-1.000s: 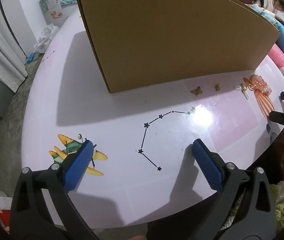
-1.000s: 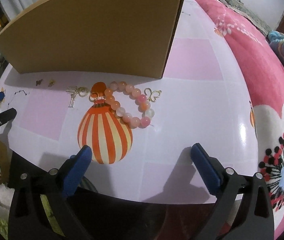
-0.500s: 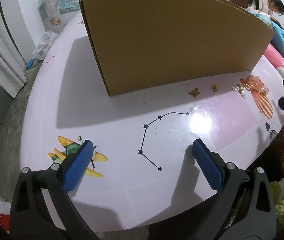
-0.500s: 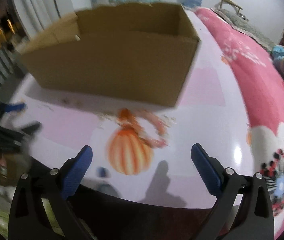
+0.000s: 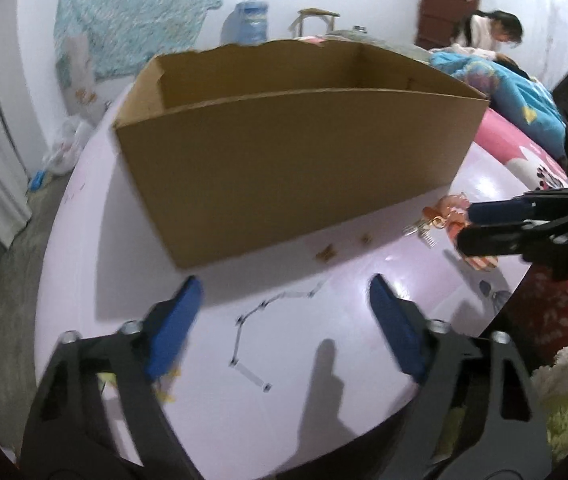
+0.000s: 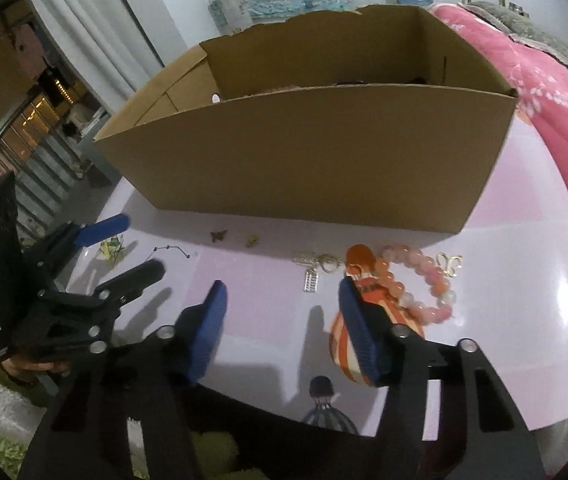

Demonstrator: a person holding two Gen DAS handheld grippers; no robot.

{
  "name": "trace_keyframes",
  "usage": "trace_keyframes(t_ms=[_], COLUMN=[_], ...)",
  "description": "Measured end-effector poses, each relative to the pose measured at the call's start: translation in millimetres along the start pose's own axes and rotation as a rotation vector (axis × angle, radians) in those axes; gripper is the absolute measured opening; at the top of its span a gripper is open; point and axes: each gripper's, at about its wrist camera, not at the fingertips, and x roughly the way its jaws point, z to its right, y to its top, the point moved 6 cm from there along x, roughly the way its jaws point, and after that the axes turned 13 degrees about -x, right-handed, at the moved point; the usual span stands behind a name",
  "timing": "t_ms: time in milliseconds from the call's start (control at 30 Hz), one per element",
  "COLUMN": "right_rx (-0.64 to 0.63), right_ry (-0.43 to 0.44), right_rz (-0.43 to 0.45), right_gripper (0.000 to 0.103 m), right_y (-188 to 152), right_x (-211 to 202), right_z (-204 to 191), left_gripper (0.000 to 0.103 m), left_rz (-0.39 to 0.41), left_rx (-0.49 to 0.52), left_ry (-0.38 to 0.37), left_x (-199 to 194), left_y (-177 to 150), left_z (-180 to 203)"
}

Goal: Organize jewelry
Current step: 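Move the left gripper down to a small gold charm beside the box, then close the left gripper on the small gold charm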

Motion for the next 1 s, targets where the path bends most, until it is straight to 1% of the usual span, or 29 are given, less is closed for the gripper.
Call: trace_keyframes(t_ms=[67,100,167,233,267,333,400,433,500,567,767,867,933,1000], right_rx=[0.003,0.005,0.008,0.009,0.009,0.01,0.017,0.021,0.029,0.033,0.038,0.042,0.042,0.044], right_ry=[0.013,0.015,0.021,0.025,0.024,0.023,0.027,0.028,0.033,0.038,0.049,0.051,0.05,0.046], right_rz=[-0.002,-0.002,-0.003,-0.002,-0.003,-0.006,-0.006,-0.006,-0.005,-0.005,-0.001,0.006,0.01,0.017], right_gripper=[0.048,0.047,0.046,0.046,0.046,0.046,0.046,0.046,0.046,0.046,0.046,0.046,0.046,0.046], right_y=[1,2,2,2,2,2,2,2,2,2,1,2,2,1], right_x=[5,5,7,9,9,10,10,11,12,13,14,12,10,8], right_z=[-2,-2,-2,-2,-2,-1,1,2,3,4,5,5,6,6], left_gripper=[0.063,0.057,0.051,0.043,0.042,0.036,0.034,0.031,0.028,0.027,0.026,0.02,0.015,0.012], left_rz=[-0.009,-0.013,-0.028,-0.044,-0.051,-0.064,-0.079,-0.084,-0.093,-0.105,-0.108,-0.109,-0.112,-0.111], left_rx=[0.019,0.029,0.05,0.062,0.066,0.075,0.081,0.084,0.087,0.087,0.088,0.088,0.089,0.097], left_ry=[-0.018,-0.026,-0.044,-0.051,-0.053,-0.05,-0.047,-0.041,-0.034,-0.023,-0.011,-0.005,-0.007,-0.005], left_x=[8,12,21,28,30,37,42,45,47,51,51,51,52,51], left_y=[1,2,3,4,2,3,4,4,6,6,9,9,10,10], left_z=[8,12,19,21,23,25,28,30,30,29,29,28,29,27])
